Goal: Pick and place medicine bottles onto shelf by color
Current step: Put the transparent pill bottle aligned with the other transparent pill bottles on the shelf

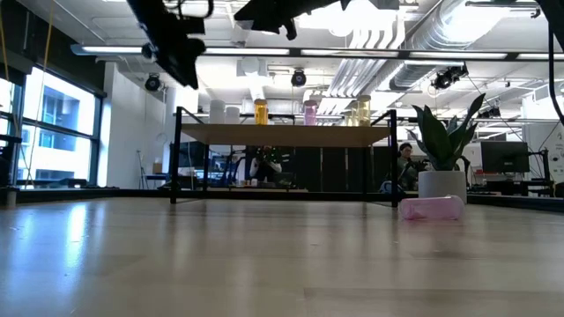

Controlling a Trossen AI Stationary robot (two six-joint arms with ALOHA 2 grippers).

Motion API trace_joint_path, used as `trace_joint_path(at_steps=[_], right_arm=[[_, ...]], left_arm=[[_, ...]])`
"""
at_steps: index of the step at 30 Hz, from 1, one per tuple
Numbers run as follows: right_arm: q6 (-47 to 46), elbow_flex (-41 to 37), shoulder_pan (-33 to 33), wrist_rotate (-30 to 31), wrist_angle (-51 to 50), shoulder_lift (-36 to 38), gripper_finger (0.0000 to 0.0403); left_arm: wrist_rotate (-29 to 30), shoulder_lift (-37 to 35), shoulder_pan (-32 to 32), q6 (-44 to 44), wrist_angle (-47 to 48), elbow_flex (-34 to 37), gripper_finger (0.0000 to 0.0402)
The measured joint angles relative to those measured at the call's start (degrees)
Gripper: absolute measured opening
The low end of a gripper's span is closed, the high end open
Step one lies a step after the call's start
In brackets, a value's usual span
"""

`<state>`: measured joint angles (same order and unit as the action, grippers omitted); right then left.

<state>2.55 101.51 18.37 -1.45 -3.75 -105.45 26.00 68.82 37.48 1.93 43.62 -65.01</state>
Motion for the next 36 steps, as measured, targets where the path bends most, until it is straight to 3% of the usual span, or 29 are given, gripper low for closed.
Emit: trace_joint_path(at_steps=[13,23,36], right_arm=[[0.02,0.00,0.00,0.00,-0.35,-0.02,0.0127],[0.31,0.00,0.02,0.00,-0.33,0.00,0.0128],[0.50,0.00,0.54,0.00,-0.33,0.00,0.0128]], left_arm=[[-14.21,1.90,8.03,-15.32,0.05,0.00,0.0232],[-18.21,3.85,8.46,-20.89,0.05,0.00,0.0232],[-17.37,7.71,7.88,-24.32,-1.78,0.00,0.0232]])
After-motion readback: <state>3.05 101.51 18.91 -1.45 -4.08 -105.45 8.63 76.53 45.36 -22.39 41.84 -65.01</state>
